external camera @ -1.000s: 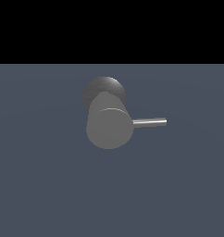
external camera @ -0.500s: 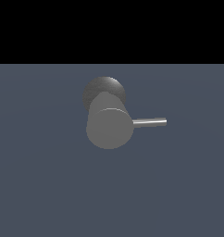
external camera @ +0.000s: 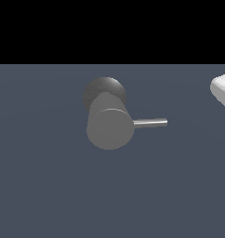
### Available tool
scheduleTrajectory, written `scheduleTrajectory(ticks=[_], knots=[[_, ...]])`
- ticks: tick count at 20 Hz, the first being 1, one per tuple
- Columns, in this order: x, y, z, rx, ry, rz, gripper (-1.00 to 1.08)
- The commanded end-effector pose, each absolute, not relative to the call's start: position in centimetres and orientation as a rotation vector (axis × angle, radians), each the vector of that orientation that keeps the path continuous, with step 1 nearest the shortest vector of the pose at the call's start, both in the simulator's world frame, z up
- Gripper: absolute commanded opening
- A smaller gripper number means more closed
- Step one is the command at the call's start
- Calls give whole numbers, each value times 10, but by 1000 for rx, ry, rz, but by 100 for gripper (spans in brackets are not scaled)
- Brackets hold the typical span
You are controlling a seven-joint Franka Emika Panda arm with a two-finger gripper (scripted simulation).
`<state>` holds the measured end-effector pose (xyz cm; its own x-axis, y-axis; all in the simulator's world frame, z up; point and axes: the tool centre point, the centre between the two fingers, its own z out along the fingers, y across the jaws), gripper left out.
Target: Turn on the faucet by rotating a designated handle.
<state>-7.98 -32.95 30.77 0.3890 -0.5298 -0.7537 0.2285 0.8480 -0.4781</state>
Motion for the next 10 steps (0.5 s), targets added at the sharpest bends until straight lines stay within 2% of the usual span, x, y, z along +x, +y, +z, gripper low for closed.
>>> scheduleTrajectory(ticks=[1,10], knots=[[-71,-313,263,-267,1161,-414,-100],[-61,-232,132,-147,1432,-141,-100]])
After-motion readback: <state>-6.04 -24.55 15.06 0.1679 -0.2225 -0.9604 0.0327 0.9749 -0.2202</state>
